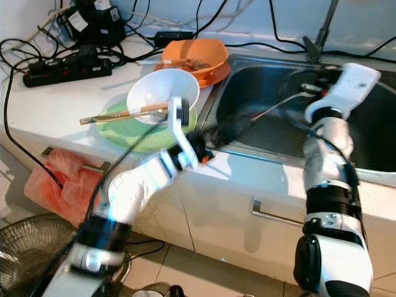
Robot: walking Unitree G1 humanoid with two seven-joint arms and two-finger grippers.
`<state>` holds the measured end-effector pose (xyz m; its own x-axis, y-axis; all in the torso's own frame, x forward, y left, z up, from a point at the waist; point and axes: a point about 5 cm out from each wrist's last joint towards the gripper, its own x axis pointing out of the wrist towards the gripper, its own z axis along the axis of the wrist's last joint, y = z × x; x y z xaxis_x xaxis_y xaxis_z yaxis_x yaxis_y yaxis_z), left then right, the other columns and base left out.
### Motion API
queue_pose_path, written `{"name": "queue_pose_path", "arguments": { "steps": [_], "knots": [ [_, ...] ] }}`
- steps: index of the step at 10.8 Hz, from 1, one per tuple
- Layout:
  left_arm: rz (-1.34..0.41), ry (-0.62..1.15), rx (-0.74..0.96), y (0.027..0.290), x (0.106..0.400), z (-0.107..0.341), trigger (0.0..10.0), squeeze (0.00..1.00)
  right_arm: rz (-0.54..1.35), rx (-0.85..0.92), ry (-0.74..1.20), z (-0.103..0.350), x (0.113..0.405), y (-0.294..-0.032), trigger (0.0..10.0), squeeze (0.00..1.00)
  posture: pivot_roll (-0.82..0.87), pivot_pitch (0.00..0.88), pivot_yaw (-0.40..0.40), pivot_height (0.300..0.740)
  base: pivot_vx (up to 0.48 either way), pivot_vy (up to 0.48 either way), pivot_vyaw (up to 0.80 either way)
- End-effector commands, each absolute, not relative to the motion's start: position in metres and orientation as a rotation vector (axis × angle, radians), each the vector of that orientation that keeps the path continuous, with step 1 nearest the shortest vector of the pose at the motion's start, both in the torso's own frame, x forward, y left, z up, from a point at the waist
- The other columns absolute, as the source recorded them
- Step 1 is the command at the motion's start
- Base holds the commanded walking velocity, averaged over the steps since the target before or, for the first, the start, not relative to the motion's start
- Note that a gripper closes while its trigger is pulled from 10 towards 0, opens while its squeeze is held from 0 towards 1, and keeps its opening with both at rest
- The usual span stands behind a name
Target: Kitchen organization
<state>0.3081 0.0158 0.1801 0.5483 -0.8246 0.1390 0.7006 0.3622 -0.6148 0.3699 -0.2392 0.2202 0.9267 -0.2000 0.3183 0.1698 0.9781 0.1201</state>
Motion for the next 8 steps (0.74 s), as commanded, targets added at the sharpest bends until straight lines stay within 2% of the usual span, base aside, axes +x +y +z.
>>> {"name": "queue_pose_path", "arguments": {
  "steps": [1,4,5,6,7,8],
  "knots": [
    [-0.987,0.177,-0.649,0.019,0.308,0.185,10.0,1.0,-0.183,0.061,-0.337,0.217,0.37,-0.235,0.0,0.0,0.12,0.039,0.102,0.74,0.0,0.0,0.0],
    [-0.961,0.132,-0.545,0.029,0.31,0.183,10.0,1.0,-0.185,-0.113,-0.331,0.213,0.373,-0.232,0.0,0.0,0.13,0.029,0.102,0.74,0.0,0.0,0.0],
    [-0.972,0.116,-0.476,0.029,0.308,0.183,10.0,1.0,-0.19,-0.197,-0.305,0.21,0.373,-0.236,0.5,0.0,0.13,0.027,0.1,0.74,0.0,0.0,0.0],
    [-0.982,0.107,-0.426,0.028,0.305,0.181,10.0,1.0,-0.201,-0.256,-0.271,0.203,0.372,-0.24,6.5,0.0,0.13,0.028,0.1,0.74,0.0,0.0,0.0],
    [-0.988,0.107,-0.41,0.026,0.303,0.179,10.0,1.0,-0.212,-0.291,-0.237,0.196,0.371,-0.243,9.8,0.0,0.13,0.028,0.1,0.74,0.0,0.0,0.0],
    [-0.99,0.103,-0.397,0.025,0.303,0.178,10.0,1.0,-0.199,-0.331,-0.157,0.182,0.37,-0.244,10.0,0.0,0.13,0.028,0.101,0.74,0.0,0.0,0.0]
  ]
}}
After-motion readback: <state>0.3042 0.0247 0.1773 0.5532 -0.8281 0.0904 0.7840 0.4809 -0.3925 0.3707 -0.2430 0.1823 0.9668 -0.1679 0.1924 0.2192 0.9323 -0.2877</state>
